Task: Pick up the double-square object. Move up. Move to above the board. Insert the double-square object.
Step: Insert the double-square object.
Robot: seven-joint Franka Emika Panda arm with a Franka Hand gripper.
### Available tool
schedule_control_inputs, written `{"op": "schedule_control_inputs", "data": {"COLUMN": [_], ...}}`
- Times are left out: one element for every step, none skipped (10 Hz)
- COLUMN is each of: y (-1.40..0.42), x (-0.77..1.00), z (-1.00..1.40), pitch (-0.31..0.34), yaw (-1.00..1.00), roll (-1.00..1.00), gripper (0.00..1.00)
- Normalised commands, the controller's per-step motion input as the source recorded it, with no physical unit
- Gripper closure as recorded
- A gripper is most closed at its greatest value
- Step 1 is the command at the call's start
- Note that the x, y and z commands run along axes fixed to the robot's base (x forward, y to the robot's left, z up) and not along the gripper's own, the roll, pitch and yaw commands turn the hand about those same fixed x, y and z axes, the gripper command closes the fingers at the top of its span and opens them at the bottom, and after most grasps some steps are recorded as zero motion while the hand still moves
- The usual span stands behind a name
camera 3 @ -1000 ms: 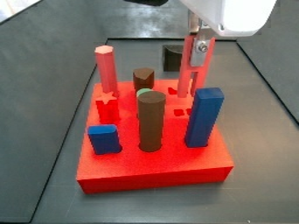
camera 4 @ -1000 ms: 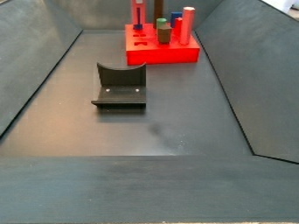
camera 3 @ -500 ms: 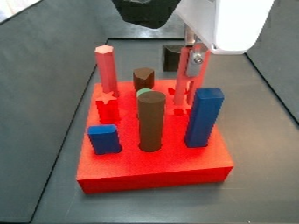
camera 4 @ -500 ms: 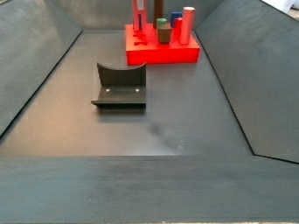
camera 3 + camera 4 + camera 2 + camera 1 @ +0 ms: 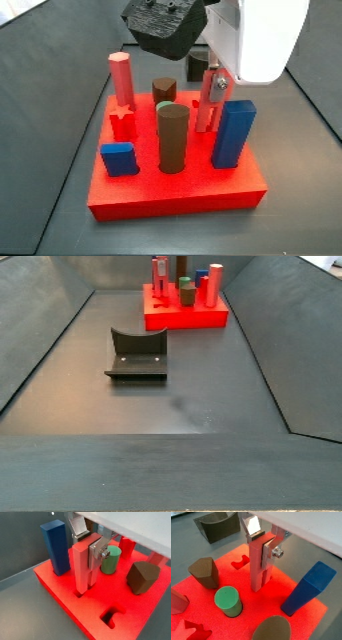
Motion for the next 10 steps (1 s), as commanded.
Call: {"op": "schedule_control_inputs", "data": {"y": [0.00, -0.01, 0.00, 0.00, 0.00, 0.00, 0.00, 0.00, 0.00, 0.00], "x": [0.13, 0.19, 0.25, 0.22, 0.17, 0.10, 0.05, 0.03, 0.00, 0.00], "z": [-0.26, -0.25, -0.24, -0.25, -0.22, -0.24, -0.29, -0.29, -0.27, -0.16], "pitch": [0.000, 0.000, 0.010, 0.006, 0.000, 0.000, 0.000, 0.000, 0.000, 0.000], "yaw": [0.00, 0.00, 0.00, 0.00, 0.00, 0.00, 0.00, -0.02, -0.01, -0.01], "roll": [0.02, 0.02, 0.03, 0.02, 0.01, 0.02, 0.02, 0.01, 0.02, 0.01], "gripper": [1.00, 1.00, 1.00, 1.00, 1.00, 1.00, 1.00, 1.00, 1.00, 1.00]}}
